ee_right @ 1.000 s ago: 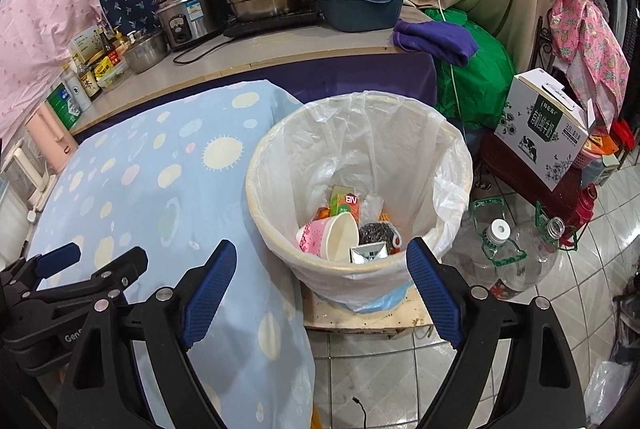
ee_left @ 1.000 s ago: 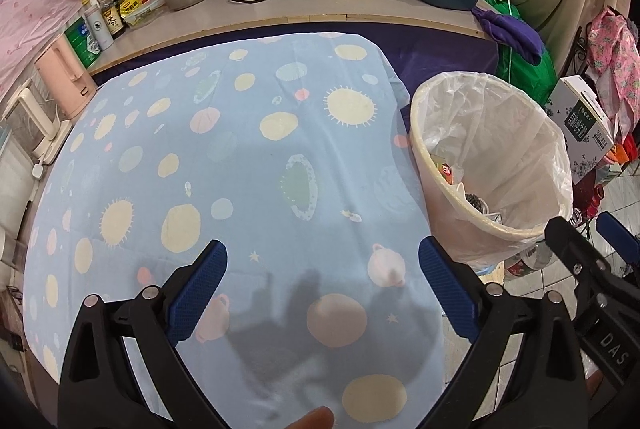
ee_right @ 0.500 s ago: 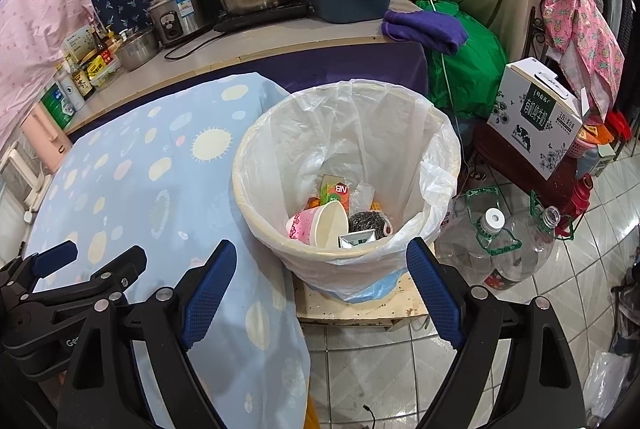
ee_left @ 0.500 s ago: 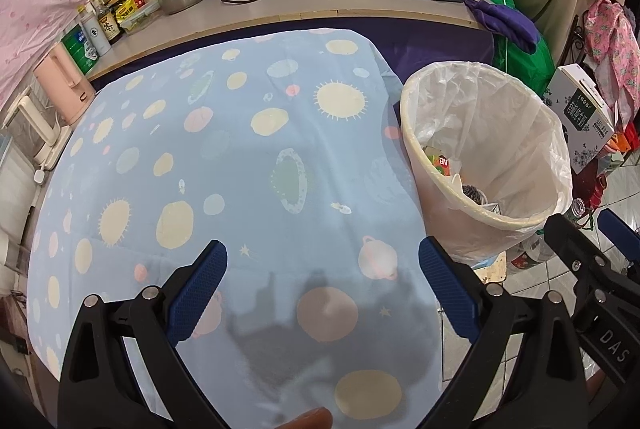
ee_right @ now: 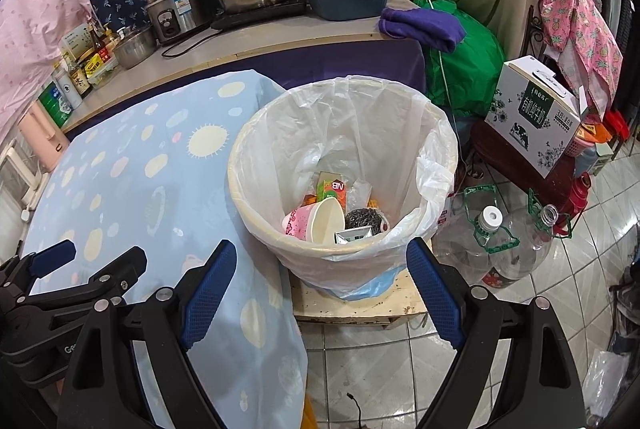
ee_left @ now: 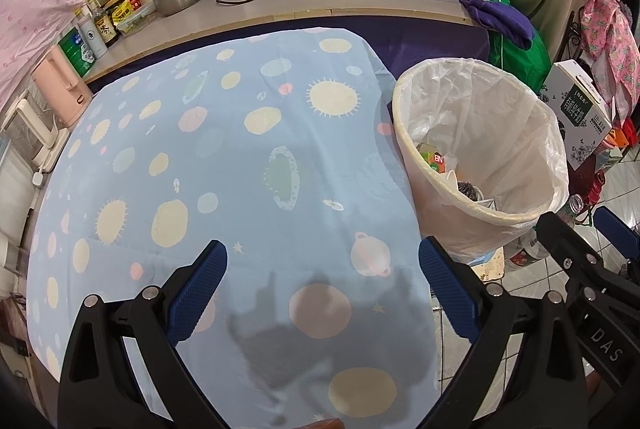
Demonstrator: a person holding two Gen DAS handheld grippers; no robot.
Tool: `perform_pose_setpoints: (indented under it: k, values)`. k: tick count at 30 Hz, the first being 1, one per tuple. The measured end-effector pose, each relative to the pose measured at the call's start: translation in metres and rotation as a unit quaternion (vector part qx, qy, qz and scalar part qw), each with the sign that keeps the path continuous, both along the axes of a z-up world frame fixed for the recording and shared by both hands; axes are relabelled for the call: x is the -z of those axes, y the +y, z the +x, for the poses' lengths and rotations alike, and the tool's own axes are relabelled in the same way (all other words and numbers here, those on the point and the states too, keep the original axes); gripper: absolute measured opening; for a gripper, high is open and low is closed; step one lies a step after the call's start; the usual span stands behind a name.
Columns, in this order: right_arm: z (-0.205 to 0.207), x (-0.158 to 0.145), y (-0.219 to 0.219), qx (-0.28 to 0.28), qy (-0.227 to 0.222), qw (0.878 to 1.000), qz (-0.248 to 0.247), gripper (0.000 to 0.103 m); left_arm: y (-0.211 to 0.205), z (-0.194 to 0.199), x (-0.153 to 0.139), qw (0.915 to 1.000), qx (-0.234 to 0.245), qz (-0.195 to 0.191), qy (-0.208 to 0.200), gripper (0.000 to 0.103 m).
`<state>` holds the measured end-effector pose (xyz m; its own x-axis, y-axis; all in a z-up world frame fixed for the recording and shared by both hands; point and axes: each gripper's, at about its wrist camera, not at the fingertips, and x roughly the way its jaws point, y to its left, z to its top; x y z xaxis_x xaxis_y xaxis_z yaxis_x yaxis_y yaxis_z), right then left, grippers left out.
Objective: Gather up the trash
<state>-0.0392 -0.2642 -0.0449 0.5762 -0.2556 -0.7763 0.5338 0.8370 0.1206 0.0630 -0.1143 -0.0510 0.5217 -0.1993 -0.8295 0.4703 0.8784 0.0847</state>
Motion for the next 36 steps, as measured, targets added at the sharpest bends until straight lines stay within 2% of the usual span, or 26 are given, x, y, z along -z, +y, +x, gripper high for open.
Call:
perform_pose_setpoints:
  k: [36]
  values:
    - [-0.0035, 0.0025, 0.0012, 0.001, 0.003, 1.000, -0.006, 0.083, 0.0022, -0.0039, 0.0005, 0.9999, -0.008, 0.004, 0.004, 0.092]
